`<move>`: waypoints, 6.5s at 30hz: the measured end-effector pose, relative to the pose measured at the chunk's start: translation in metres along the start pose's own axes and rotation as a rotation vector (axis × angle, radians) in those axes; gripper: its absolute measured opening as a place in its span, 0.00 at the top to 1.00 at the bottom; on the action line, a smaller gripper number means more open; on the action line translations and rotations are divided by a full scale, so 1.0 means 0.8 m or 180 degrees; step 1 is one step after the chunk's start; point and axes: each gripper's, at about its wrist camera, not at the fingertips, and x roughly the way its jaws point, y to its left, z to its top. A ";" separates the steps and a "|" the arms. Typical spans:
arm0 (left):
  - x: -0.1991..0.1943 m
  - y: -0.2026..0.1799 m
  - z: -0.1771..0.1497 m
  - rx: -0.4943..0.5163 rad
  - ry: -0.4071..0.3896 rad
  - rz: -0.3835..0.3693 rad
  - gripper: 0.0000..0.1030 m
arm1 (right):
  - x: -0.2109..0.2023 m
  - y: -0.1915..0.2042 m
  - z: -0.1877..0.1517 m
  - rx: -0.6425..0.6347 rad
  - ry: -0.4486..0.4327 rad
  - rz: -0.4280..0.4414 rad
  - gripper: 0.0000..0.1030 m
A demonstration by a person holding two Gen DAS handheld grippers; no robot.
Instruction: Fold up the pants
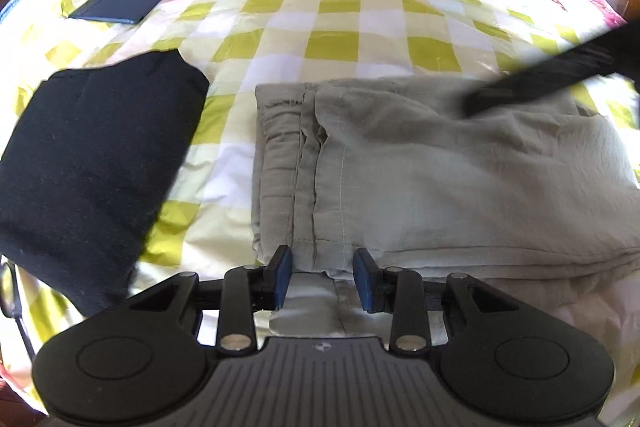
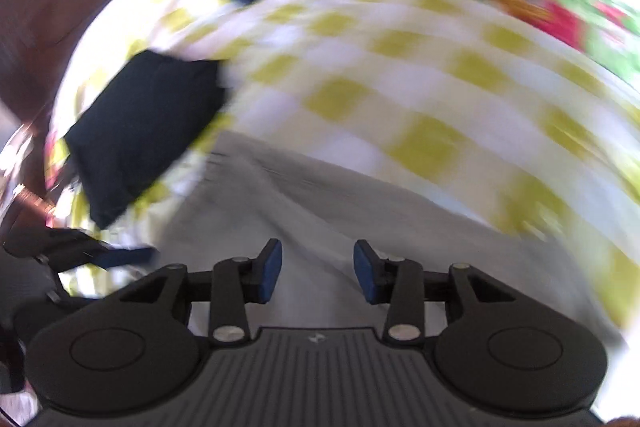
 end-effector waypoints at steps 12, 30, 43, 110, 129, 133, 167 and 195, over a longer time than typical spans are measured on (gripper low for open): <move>0.011 -0.121 0.040 0.0524 -0.0234 -0.0601 0.54 | -0.053 -0.158 -0.003 0.0622 -0.0039 0.0187 0.58; 0.049 -0.208 0.017 0.0843 -0.0119 -0.0796 0.47 | 0.075 -0.208 0.096 -0.0351 0.2216 -0.0418 0.57; 0.034 -0.180 -0.004 0.0707 -0.0067 -0.0612 0.46 | 0.087 -0.112 0.027 -0.0489 0.1543 0.0187 0.66; 0.059 -0.159 -0.003 0.1590 -0.1294 -0.0436 0.37 | 0.006 -0.138 -0.015 0.0252 -0.0557 0.0428 0.57; 0.079 -0.129 -0.008 0.1341 -0.1424 -0.0139 0.16 | 0.010 -0.211 -0.014 0.1662 -0.1178 0.0052 0.80; 0.070 -0.128 -0.017 0.1500 -0.1486 -0.0031 0.16 | -0.018 -0.203 -0.028 0.1436 -0.1098 0.0275 0.78; 0.060 -0.117 -0.017 0.1529 -0.1383 0.0010 0.12 | -0.071 -0.228 -0.137 0.1450 -0.0754 -0.0089 0.56; -0.034 -0.159 -0.089 0.1884 -0.1451 -0.0425 0.12 | -0.132 -0.217 -0.291 0.2360 -0.0687 0.0277 0.86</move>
